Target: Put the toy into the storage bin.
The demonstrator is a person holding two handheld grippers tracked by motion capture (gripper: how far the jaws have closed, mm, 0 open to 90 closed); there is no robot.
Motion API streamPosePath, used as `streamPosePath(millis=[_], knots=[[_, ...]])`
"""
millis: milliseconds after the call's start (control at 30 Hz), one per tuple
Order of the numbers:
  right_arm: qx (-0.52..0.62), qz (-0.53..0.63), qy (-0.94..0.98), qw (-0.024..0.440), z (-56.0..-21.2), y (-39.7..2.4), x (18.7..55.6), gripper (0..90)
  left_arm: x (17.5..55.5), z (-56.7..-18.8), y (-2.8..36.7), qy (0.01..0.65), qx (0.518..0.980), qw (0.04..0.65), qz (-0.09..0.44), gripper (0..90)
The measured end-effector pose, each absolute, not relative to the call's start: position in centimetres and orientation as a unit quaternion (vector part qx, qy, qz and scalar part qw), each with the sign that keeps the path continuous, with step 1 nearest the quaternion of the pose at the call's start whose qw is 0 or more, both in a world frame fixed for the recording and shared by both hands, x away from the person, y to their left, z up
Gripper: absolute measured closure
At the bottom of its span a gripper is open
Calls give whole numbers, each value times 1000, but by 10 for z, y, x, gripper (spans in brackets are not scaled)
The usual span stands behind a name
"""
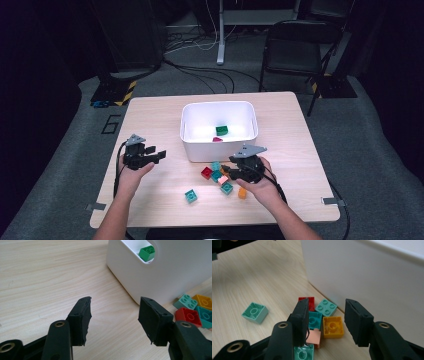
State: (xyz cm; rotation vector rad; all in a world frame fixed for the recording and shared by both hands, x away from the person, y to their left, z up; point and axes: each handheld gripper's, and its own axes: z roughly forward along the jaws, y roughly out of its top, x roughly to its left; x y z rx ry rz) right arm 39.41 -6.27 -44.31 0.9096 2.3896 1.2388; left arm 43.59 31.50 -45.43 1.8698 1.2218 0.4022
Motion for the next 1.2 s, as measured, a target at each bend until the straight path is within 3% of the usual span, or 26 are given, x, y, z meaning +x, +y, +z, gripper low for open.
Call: streamPosePath(millis=[500,900,1200], knots=[[314,393,856,121,-484,-47,389,523,436,-455,315,489,746,422,159,428],[315,380,862,115,-493,-40,390,510,436,-455,314,488,747,422,159,428],[309,366,869,122,-497,-36,392,579,436,-456,314,488,748,421,159,428]])
